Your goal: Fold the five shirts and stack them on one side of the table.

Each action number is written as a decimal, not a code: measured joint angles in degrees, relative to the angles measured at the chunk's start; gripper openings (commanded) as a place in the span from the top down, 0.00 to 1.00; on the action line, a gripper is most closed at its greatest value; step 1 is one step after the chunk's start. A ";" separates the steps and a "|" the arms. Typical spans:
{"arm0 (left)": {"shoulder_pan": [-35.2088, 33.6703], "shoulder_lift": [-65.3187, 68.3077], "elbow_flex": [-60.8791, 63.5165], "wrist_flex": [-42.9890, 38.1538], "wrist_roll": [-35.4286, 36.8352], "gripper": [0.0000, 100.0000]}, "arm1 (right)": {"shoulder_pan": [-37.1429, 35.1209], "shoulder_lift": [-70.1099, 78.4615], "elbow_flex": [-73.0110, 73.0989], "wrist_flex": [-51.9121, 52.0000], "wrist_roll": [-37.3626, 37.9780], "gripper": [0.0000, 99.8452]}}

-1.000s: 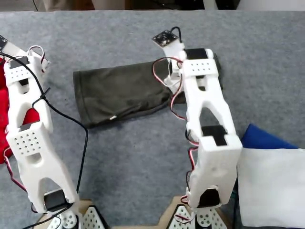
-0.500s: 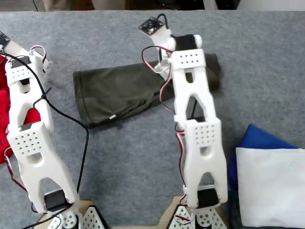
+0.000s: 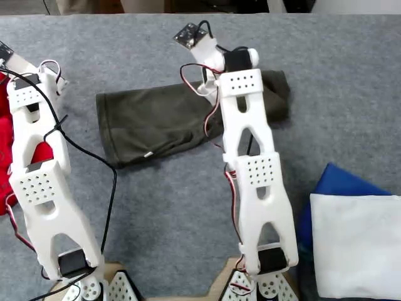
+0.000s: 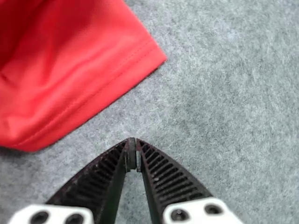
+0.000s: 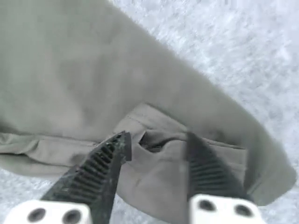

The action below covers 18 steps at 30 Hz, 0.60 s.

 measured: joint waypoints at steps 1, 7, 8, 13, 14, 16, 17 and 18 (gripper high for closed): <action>0.00 0.00 0.00 0.00 -0.09 0.98 | 0.00 0.00 -1.05 0.35 0.00 0.69; 0.00 0.00 0.00 0.00 -0.09 0.98 | 0.18 -0.18 -6.42 4.84 0.00 0.95; 0.00 0.00 0.00 0.00 -0.09 0.98 | 0.62 -0.18 -6.68 4.92 -0.44 1.00; 0.00 0.00 0.00 0.00 -0.09 0.98 | 3.60 -0.70 -4.31 5.10 -3.16 0.99; 0.00 0.00 0.00 0.00 -0.09 0.98 | 3.78 -0.88 -2.73 5.10 -3.43 0.99; 0.00 0.00 0.00 0.00 -0.09 0.98 | 3.96 -1.93 1.41 5.10 -3.69 0.99; 0.00 0.00 0.00 0.00 -0.09 0.98 | 3.96 -2.64 3.69 5.10 -3.78 0.99; 0.00 0.00 0.00 0.00 -0.09 0.98 | 3.96 -3.43 5.89 5.10 -3.78 0.99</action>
